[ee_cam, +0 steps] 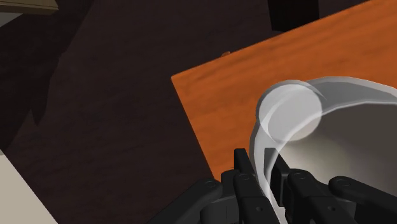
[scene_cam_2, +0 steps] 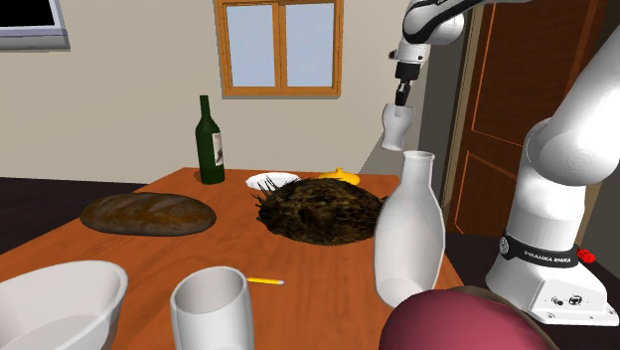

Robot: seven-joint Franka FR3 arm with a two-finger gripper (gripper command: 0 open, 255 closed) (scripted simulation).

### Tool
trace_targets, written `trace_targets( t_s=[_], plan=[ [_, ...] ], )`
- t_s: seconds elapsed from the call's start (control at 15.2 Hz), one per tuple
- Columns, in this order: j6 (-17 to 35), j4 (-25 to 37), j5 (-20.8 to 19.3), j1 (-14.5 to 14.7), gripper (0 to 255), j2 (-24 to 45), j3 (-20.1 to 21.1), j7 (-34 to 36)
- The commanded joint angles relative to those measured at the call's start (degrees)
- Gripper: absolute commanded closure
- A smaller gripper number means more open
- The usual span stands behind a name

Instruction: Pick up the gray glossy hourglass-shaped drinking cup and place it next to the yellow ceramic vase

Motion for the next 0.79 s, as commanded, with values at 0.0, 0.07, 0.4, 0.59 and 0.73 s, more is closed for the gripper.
trace_targets(
  t_s=[0.0, 0.07, 0.4, 0.59, 0.73],
  plan=[
    [1.68, -1.42, -0.12, -0.09, 255, 0.20, -0.34, -0.06],
    [2.48, -2.06, -0.15, -0.10, 255, 0.36, -0.49, -0.07],
    [6.50, -5.10, -0.20, -0.13, 255, 1.38, -1.32, -0.20],
    [8.95, -6.79, -0.14, -0.09, 255, 2.19, -1.87, -0.34],
    [10.61, -7.86, -0.05, -0.04, 255, 2.81, -2.26, -0.48]
  ],
)
